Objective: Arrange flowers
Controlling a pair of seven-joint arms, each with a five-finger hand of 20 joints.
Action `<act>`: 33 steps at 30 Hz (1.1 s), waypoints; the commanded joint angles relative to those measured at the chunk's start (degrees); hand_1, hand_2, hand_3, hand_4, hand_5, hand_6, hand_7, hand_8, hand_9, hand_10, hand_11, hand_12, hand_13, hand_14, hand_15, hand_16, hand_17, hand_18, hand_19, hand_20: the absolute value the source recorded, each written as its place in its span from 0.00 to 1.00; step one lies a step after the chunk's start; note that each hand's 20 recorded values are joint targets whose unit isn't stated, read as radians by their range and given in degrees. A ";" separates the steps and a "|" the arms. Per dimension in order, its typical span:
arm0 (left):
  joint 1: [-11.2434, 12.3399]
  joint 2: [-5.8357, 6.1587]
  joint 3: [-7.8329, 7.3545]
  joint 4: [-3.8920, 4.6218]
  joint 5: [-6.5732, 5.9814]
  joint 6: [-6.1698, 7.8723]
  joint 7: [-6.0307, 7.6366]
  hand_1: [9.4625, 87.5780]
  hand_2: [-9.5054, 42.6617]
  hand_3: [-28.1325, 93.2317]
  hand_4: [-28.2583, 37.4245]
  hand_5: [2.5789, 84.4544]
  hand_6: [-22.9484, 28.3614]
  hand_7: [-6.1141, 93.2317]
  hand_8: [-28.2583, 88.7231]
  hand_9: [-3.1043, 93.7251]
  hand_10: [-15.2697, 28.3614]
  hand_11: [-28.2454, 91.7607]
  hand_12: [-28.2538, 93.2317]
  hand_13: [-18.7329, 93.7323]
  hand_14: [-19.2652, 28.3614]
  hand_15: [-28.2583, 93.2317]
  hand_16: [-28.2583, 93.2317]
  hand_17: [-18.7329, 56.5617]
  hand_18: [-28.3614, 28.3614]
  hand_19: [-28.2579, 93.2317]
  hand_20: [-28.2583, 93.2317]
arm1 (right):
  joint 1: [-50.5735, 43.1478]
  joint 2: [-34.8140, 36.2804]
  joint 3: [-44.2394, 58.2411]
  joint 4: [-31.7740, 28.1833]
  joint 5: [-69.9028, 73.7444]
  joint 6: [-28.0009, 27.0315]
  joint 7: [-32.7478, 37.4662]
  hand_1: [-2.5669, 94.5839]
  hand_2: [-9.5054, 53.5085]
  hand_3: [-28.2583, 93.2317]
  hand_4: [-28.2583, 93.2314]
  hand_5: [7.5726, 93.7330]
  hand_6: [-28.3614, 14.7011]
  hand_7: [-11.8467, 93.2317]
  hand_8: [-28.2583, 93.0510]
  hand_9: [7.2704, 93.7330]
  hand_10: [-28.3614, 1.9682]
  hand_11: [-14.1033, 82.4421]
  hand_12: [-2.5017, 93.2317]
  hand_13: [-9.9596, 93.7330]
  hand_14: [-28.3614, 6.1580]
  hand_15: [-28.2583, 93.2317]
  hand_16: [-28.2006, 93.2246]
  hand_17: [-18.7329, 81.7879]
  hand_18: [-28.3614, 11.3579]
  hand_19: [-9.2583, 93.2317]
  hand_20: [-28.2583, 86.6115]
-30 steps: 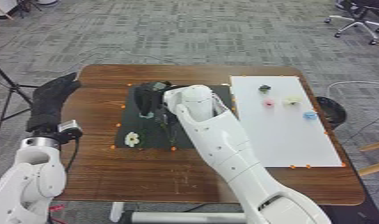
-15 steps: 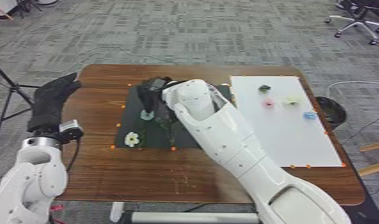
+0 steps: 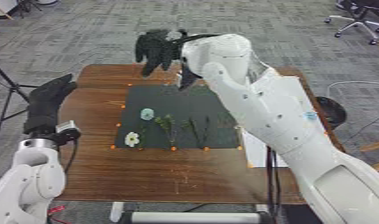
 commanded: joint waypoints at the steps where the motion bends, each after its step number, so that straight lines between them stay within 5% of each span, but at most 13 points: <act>1: 1.37 -0.98 -0.35 0.14 -0.92 1.72 0.12 0.20 0.21 0.81 0.05 0.56 0.52 0.21 0.18 0.55 0.66 0.40 0.33 0.49 0.72 0.32 0.24 0.32 0.69 0.28 0.35 | -5.18 24.51 6.34 -11.46 1.50 13.46 0.05 0.37 0.00 0.79 0.07 0.52 0.66 0.30 0.16 0.57 0.52 0.23 0.23 0.70 0.48 0.68 0.49 0.44 0.15 0.74 0.79; 3: 0.95 -1.27 -0.09 0.23 -0.10 1.84 -0.14 0.20 0.21 0.81 0.05 0.56 0.52 0.21 0.18 0.54 0.66 0.40 0.33 0.49 0.72 0.32 0.24 0.32 0.69 0.28 0.35 | -8.85 28.48 9.74 -14.14 1.30 15.51 0.80 0.36 0.00 0.79 0.06 0.52 0.66 0.30 0.16 0.57 0.52 0.24 0.23 0.69 0.47 0.67 0.50 0.43 0.15 0.73 0.79; 4: 3.01 -1.62 -1.21 -1.05 -0.51 1.27 0.31 0.20 0.21 0.81 0.05 0.56 0.52 0.21 0.18 0.54 0.66 0.40 0.33 0.49 0.72 0.32 0.24 0.32 0.69 0.28 0.35 | -12.20 31.31 11.95 -17.93 1.52 15.56 2.75 0.36 0.00 0.79 0.05 0.51 0.66 0.29 0.16 0.57 0.52 0.24 0.23 0.68 0.47 0.67 0.50 0.43 0.16 0.73 0.79; 5: 4.74 -2.52 -3.42 -1.12 -0.51 -1.13 0.79 0.20 0.21 0.81 0.05 0.56 0.52 0.21 0.18 0.54 0.66 0.40 0.33 0.49 0.72 0.32 0.24 0.32 0.69 0.28 0.35 | -14.37 33.11 13.93 -18.77 1.22 16.48 2.92 0.34 0.00 0.79 0.05 0.51 0.66 0.29 0.16 0.57 0.51 0.23 0.23 0.68 0.47 0.66 0.50 0.43 0.16 0.72 0.79; 13: 6.09 -3.70 -4.50 -0.93 -0.07 -2.79 0.93 0.20 0.21 0.81 0.05 0.56 0.52 0.21 0.18 0.54 0.66 0.40 0.33 0.49 0.72 0.32 0.24 0.32 0.69 0.28 0.35 | -32.51 40.89 30.41 -18.31 1.01 23.39 6.17 0.32 0.00 0.79 0.03 0.49 0.66 0.28 0.17 0.56 0.52 0.23 0.23 0.68 0.46 0.65 0.50 0.43 0.15 0.71 0.79; 21: 8.37 -4.88 -5.96 -1.69 -0.46 -2.86 1.17 0.20 0.21 0.81 0.05 0.57 0.52 0.21 0.18 0.54 0.66 0.40 0.33 0.49 0.72 0.32 0.24 0.32 0.69 0.28 0.35 | -44.30 39.85 41.83 -14.90 0.79 22.08 7.92 0.34 0.00 0.79 0.03 0.50 0.66 0.29 0.17 0.57 0.53 0.24 0.23 0.70 0.47 0.67 0.51 0.44 0.15 0.73 0.79; 24: 8.27 -5.09 -5.60 -1.68 -0.36 -3.34 1.16 0.20 0.21 0.81 0.05 0.57 0.52 0.21 0.18 0.54 0.66 0.40 0.33 0.49 0.72 0.32 0.24 0.32 0.69 0.28 0.35 | -47.18 38.56 44.58 -13.65 0.89 20.59 8.40 0.35 0.00 0.80 0.04 0.51 0.67 0.30 0.16 0.58 0.53 0.25 0.23 0.70 0.47 0.67 0.51 0.44 0.15 0.73 0.80; 25: 6.66 -4.41 -3.84 -1.34 -0.22 -1.52 0.79 0.20 0.21 0.81 0.05 0.57 0.52 0.21 0.18 0.54 0.66 0.40 0.33 0.49 0.72 0.32 0.24 0.32 0.69 0.28 0.35 | -47.72 38.26 45.15 -13.49 1.49 19.65 8.80 0.35 0.00 0.80 0.04 0.51 0.67 0.30 0.16 0.58 0.53 0.25 0.23 0.70 0.47 0.68 0.51 0.44 0.15 0.73 0.80; 28: 8.98 -5.27 -6.18 -1.87 -0.42 -3.89 1.80 0.20 0.21 0.81 0.05 0.57 0.52 0.21 0.18 0.54 0.66 0.40 0.33 0.49 0.72 0.32 0.24 0.32 0.69 0.28 0.35 | -48.89 37.57 45.72 -12.44 0.60 19.21 8.32 0.35 0.00 0.80 0.04 0.51 0.67 0.30 0.16 0.58 0.53 0.25 0.23 0.70 0.47 0.68 0.51 0.44 0.15 0.74 0.80; 33: 9.53 -5.73 -7.12 -2.01 -0.34 -5.40 2.20 0.20 0.21 0.81 0.05 0.57 0.52 0.21 0.18 0.54 0.66 0.40 0.33 0.49 0.72 0.32 0.24 0.32 0.69 0.28 0.35 | -49.85 35.94 46.05 -10.09 -1.70 19.36 7.49 0.35 0.00 0.80 0.04 0.50 0.67 0.31 0.16 0.59 0.53 0.26 0.23 0.70 0.47 0.69 0.51 0.44 0.14 0.74 0.80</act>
